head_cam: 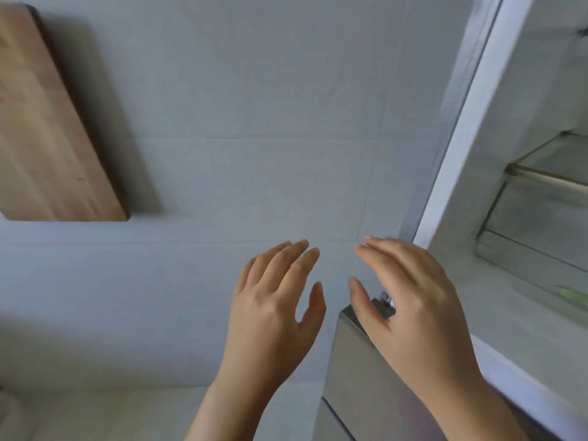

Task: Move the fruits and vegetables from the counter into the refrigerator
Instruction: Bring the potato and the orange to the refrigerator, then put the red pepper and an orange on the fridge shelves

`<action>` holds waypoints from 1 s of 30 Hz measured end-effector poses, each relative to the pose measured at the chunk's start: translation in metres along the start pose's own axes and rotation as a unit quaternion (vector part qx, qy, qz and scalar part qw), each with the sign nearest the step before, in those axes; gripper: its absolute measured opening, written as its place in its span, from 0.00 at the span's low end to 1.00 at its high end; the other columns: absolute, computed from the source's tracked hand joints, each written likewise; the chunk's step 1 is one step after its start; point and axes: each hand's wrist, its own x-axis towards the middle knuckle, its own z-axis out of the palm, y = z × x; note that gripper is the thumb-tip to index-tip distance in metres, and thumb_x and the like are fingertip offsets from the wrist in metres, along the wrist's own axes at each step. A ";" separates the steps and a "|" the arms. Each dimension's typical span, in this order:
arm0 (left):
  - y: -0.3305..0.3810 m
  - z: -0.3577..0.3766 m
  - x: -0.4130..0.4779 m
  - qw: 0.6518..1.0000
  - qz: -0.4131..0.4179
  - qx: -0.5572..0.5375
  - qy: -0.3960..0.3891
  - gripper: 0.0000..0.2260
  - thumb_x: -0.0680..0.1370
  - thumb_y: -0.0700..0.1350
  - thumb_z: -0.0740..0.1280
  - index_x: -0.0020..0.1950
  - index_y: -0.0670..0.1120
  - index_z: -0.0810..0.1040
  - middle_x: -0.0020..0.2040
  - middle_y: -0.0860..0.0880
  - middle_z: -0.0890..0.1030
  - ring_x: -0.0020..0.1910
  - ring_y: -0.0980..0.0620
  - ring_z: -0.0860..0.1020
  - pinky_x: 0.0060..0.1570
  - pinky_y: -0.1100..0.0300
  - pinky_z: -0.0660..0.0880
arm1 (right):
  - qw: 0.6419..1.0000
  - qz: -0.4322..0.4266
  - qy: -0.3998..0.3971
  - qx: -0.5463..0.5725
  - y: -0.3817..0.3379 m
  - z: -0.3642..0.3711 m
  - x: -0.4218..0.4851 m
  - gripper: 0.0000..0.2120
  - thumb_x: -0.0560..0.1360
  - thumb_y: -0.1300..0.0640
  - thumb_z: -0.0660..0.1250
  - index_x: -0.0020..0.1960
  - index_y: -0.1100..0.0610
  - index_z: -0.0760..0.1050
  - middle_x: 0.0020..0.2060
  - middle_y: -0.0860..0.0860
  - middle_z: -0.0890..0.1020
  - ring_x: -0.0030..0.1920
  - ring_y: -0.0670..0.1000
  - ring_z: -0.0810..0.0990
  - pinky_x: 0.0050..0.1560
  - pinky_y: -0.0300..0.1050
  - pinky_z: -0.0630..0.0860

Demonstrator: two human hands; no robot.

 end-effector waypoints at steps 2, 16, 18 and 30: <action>-0.019 -0.023 -0.010 1.000 -0.013 0.022 -0.001 0.14 0.74 0.45 0.62 0.56 0.41 0.79 0.56 0.46 0.80 0.57 0.49 0.75 0.56 0.54 0.71 | 1.000 -0.016 -0.006 0.013 -0.024 0.015 0.003 0.16 0.74 0.53 0.61 0.54 0.62 0.78 0.50 0.56 0.81 0.51 0.58 0.79 0.53 0.54 0.75; -0.172 -0.262 -0.139 0.927 -0.231 0.293 0.032 0.16 0.72 0.48 0.60 0.56 0.44 0.78 0.56 0.47 0.80 0.57 0.48 0.75 0.57 0.47 0.72 | 0.940 -0.184 -0.116 0.263 -0.316 0.143 0.013 0.18 0.72 0.51 0.59 0.55 0.60 0.79 0.51 0.55 0.82 0.52 0.56 0.79 0.52 0.52 0.76; -0.183 -0.301 -0.169 0.897 -0.287 0.335 0.039 0.16 0.72 0.49 0.60 0.55 0.45 0.78 0.56 0.48 0.80 0.58 0.47 0.75 0.58 0.47 0.70 | 0.913 -0.221 -0.137 0.316 -0.367 0.156 0.004 0.18 0.72 0.51 0.60 0.54 0.59 0.79 0.50 0.54 0.82 0.51 0.56 0.79 0.52 0.51 0.76; -0.213 -0.461 -0.307 0.711 -0.462 0.520 0.105 0.18 0.72 0.49 0.59 0.56 0.44 0.79 0.56 0.47 0.80 0.58 0.50 0.71 0.58 0.42 0.71 | 0.741 -0.371 -0.238 0.507 -0.617 0.198 -0.059 0.19 0.70 0.49 0.59 0.54 0.57 0.79 0.51 0.52 0.82 0.53 0.54 0.78 0.52 0.56 0.76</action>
